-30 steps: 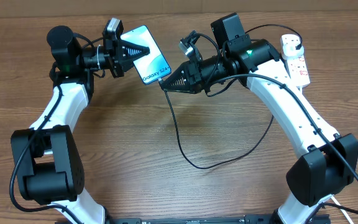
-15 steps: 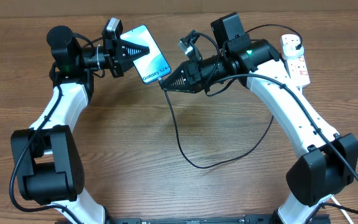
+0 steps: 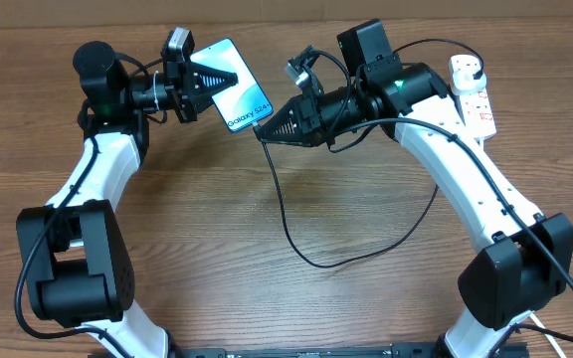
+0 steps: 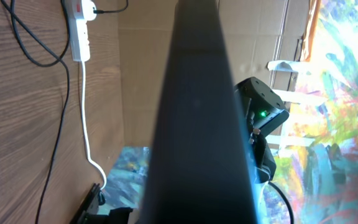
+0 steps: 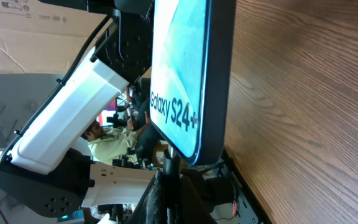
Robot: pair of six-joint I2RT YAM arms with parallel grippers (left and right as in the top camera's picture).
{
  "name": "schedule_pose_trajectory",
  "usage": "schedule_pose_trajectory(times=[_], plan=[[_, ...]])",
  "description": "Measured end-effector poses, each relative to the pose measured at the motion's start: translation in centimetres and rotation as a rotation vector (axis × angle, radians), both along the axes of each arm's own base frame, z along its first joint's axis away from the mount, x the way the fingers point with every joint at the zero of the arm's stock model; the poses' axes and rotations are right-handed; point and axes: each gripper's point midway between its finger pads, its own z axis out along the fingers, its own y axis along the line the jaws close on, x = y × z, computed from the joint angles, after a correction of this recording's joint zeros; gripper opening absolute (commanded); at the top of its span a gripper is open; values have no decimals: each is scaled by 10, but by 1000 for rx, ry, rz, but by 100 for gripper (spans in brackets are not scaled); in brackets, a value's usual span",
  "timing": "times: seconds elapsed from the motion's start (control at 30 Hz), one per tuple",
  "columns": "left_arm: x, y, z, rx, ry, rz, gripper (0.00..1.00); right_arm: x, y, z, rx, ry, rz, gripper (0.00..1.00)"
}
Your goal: Plug charger to phone and switch on socket
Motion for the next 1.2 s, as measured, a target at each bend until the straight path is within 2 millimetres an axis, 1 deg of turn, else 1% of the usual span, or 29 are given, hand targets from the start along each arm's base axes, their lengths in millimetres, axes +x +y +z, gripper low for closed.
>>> schedule_pose_trajectory(times=[1.2], plan=[[0,0,1,0,-6,1,4,0,1,3,24,-22,16,4]])
